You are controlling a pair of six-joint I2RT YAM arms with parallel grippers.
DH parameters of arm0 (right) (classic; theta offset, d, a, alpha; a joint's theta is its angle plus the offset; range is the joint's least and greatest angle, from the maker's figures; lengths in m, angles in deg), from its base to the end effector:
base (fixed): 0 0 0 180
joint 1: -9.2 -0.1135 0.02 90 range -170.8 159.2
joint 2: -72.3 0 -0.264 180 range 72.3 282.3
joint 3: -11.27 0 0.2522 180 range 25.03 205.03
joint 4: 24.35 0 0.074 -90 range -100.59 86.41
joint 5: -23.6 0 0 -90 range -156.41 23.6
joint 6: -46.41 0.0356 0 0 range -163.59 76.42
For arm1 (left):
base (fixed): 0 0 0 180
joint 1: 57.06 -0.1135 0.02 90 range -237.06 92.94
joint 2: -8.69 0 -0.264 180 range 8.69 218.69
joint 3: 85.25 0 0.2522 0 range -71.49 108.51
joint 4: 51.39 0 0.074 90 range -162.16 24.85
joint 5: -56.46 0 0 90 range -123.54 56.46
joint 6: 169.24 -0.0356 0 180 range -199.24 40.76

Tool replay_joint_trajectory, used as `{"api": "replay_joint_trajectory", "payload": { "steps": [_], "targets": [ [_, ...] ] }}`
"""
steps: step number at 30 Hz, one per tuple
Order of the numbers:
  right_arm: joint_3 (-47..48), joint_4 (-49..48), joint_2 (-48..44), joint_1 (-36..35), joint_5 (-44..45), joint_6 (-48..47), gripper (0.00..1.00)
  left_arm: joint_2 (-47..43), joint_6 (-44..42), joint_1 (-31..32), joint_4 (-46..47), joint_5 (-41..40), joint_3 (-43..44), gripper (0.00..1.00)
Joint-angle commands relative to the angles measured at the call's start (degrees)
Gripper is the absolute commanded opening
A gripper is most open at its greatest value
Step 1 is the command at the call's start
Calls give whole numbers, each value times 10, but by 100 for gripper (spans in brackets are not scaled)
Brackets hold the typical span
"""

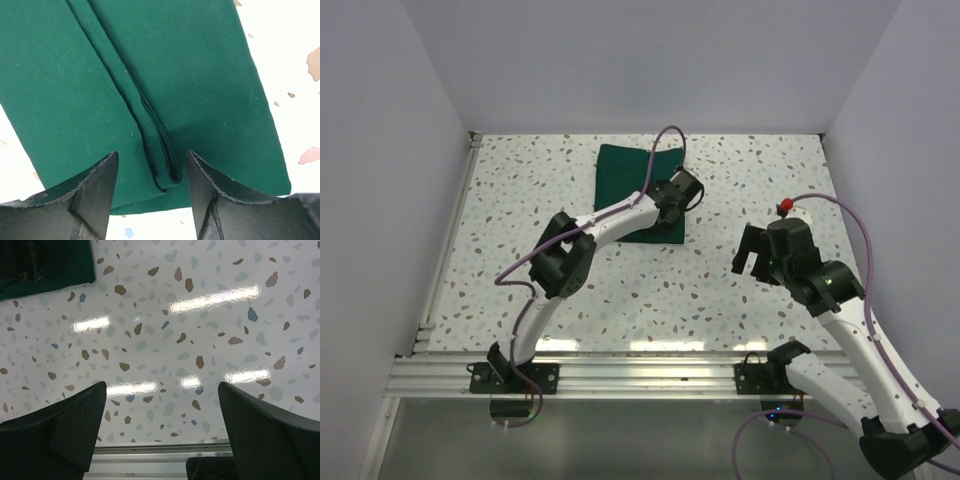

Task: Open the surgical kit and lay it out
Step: Open the surgical kit at the center of the board.

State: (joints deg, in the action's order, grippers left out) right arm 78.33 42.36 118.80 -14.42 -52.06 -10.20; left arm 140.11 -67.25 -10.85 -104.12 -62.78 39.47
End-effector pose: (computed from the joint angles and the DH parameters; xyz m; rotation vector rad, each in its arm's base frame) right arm 0.1406 0.0518 0.3153 0.3186 2.3308 0.1916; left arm 0.3576 -0.3479 0.1916 0.5489 2.3714 0.2307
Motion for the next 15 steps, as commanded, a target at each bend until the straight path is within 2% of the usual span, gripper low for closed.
{"api": "replay_joint_trajectory", "payload": {
  "steps": [1,6,9,10,12,13,14,15],
  "targets": [
    [8,-3,4,0,15,-3,98,10,5,0,-5,-9,-1,59],
    [8,-2,9,-1,22,0,98,21,2,-2,-12,-12,0,57],
    [9,-2,11,0,23,0,98,24,8,-8,-17,-14,0,50],
    [9,-2,11,-1,23,1,98,21,8,-12,-20,-12,0,39],
    [9,-2,13,0,21,0,98,17,14,-18,-21,-15,1,26],
    [11,-1,14,-1,20,0,98,10,15,-24,-23,-15,3,8],
    [12,-2,15,-1,18,-1,98,4,18,-27,-23,-16,5,0],
    [14,-1,17,0,17,-1,98,-3,26,-31,-26,-16,7,0]
  ]
}}
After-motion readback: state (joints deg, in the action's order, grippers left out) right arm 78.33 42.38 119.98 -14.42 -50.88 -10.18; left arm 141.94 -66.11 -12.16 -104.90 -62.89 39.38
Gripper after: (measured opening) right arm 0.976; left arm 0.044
